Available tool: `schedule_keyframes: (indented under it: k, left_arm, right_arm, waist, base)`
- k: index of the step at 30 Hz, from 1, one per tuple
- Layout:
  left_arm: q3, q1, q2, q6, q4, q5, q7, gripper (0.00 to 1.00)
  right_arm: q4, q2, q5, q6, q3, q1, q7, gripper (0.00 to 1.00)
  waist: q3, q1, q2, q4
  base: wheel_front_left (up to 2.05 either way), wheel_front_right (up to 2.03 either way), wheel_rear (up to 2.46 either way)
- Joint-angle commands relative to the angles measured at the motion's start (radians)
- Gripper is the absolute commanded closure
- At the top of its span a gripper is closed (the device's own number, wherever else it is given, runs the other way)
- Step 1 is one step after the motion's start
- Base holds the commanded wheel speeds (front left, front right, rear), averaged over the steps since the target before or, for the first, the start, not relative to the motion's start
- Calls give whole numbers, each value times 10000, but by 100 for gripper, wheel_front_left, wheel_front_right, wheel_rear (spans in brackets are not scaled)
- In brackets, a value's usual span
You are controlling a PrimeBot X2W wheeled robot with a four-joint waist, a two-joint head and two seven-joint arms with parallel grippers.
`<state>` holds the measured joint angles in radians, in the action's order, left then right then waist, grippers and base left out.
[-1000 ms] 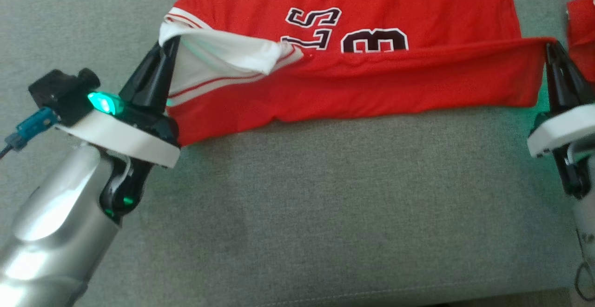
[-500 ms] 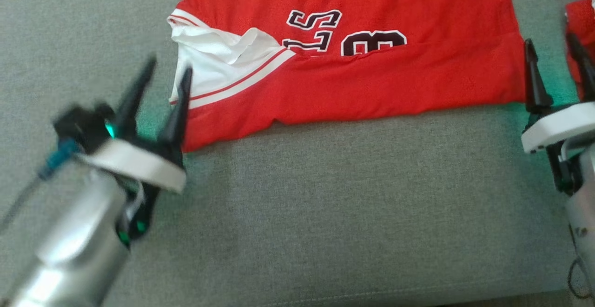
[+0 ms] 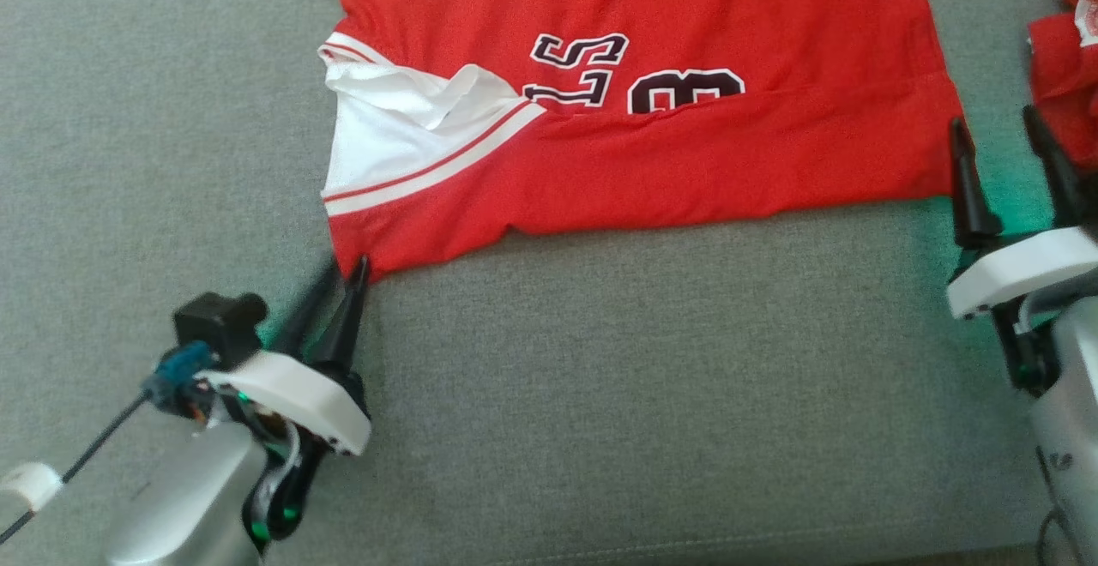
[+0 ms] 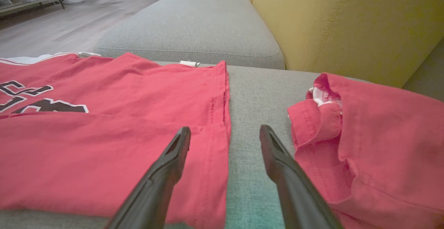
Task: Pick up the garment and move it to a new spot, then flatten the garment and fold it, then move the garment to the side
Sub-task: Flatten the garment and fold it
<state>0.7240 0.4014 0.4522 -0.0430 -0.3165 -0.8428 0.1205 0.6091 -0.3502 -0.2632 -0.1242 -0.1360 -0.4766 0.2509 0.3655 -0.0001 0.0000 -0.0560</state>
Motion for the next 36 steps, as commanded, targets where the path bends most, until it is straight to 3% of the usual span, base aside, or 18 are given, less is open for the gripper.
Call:
schedule_keyframes:
  k: [1, 9, 11, 12, 22, 29, 34, 35, 36]
  left_arm:
    - [-62, -31, 302, 191, 294, -53, -172, 100]
    - [-65, -178, 528, 179, 537, 88, 115, 100]
    - [-60, -201, 576, 170, 546, 121, 162, 100]
    - [-46, -216, 596, 175, 552, 135, 173, 100]
    - [264, -825, 965, 172, 1148, 238, 76, 100]
    - [647, -2014, 1520, -253, 2404, 346, -141, 100]
    - [825, -2985, 1750, -571, 3280, 37, -329, 100]
    - [806, -3122, 1770, -642, 3416, -57, -345, 100]
    - [794, -3210, 1802, -703, 3513, -105, -362, 100]
  right_arm:
    - [-56, -18, -323, -65, -347, 169, 87, 0]
    - [1129, -4, -1489, -65, -756, -36, -1006, 0]
    - [1276, 39, -1810, -65, -894, -49, -1289, 70]
    - [1299, 34, -1997, -65, -960, -37, -1393, 100]
    - [814, -893, -2708, -65, -1322, 959, -1340, 100]
    - [-500, -1619, -2954, -65, -1274, 3001, -1407, 100]
    - [-1571, -1687, -2893, -65, -785, 4443, -1783, 100]
    - [-1780, -1690, -2878, -65, -659, 4676, -1873, 89]
    - [-1956, -1691, -2850, -65, -511, 4863, -1943, 39]
  waist:
    - [-49, 1, 0, 39]
    - [-284, 1, 0, 214]
    - [-380, 1, 0, 253]
    - [-435, 1, 0, 271]
    - [-1206, 1, 0, 376]
    - [-1604, 1, 0, 449]
    - [-1788, 1, 0, 416]
    - [-1789, 1, 0, 408]
    - [-1771, 1, 0, 405]
  base:
    - [0, 0, 0]
    - [0, 0, 0]
    - [0, 0, 0]
    - [0, 0, 0]
    - [0, 0, 0]
    - [0, 0, 0]
    - [0, 0, 0]
    - [0, 0, 0]
    - [0, 0, 0]
